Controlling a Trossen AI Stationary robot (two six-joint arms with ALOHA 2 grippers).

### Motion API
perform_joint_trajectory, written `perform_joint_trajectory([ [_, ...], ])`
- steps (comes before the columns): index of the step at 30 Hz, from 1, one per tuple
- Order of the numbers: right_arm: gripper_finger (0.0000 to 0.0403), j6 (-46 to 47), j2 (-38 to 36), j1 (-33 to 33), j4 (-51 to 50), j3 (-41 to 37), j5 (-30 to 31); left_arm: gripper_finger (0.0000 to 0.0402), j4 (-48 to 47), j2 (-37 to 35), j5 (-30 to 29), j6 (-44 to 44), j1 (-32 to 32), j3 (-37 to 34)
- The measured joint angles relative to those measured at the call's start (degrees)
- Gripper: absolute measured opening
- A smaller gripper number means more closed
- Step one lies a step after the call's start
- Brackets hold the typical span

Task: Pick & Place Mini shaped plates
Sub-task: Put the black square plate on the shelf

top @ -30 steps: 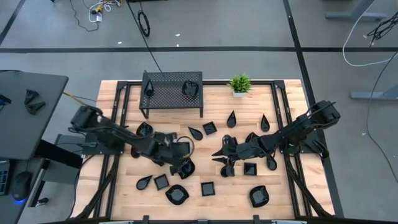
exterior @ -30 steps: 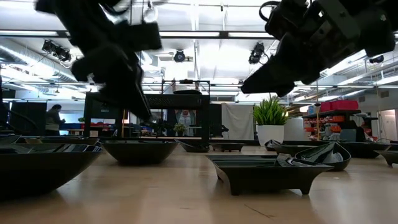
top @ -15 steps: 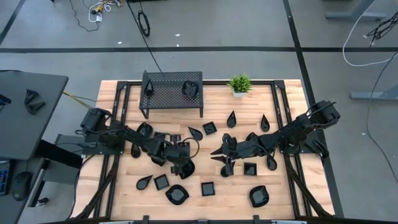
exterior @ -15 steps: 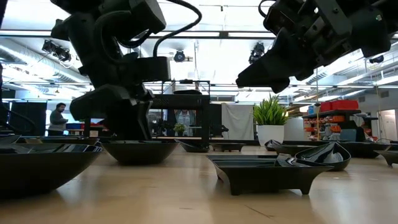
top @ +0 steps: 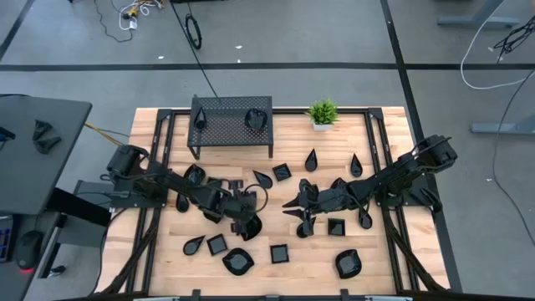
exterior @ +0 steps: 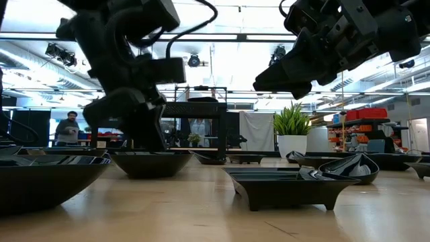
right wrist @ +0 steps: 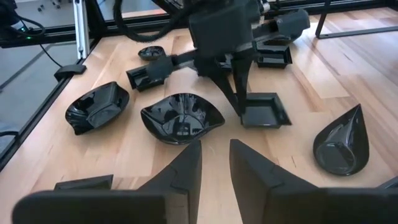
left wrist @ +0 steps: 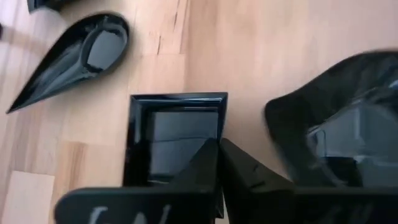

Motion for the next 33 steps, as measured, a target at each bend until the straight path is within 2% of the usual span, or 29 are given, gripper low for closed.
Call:
perform_joint_trajectory([
  [4, 0.0087, -0.27, 0.00, -0.01, 0.00, 0.00, -0.01, 0.0010, -7.38, -2.32, -0.10, -0.14, -0.59, 3.90],
  [7, 0.0087, -0.29, 0.00, -0.01, 0.04, 0.00, -0.01, 0.0005, -15.58, -4.42, -2.33, 0.58, -1.17, 8.87],
  [12, 0.0087, -0.27, 0.00, -0.01, 0.40, 0.02, 0.00, 0.0012, -28.95, -7.81, -11.17, 3.55, -1.66, 16.86],
  [16, 0.0087, -0.26, 0.02, -0.01, 0.94, 0.02, -0.01, 0.0011, -35.82, -12.29, -16.25, 7.07, 1.28, 19.46],
  [20, 0.0087, -0.76, 0.02, -0.01, 1.01, 0.02, -0.01, 0.0005, -37.47, -18.01, -17.08, 12.56, 6.74, 19.48],
  [24, 0.0087, -1.52, 0.02, -0.02, 1.14, 0.02, 0.01, 0.0010, -37.00, -22.24, -12.86, 19.35, 14.99, 19.41],
  [28, 0.0087, -2.59, 0.02, -0.34, 1.73, 0.02, 0.01, 0.0009, -34.93, -23.34, -7.71, 24.55, 24.94, 17.09],
  [33, 0.0087, -2.60, 0.02, -0.71, 2.18, 0.02, 0.00, 0.0006, -28.78, -22.83, -6.63, 31.65, 34.25, 13.21],
])
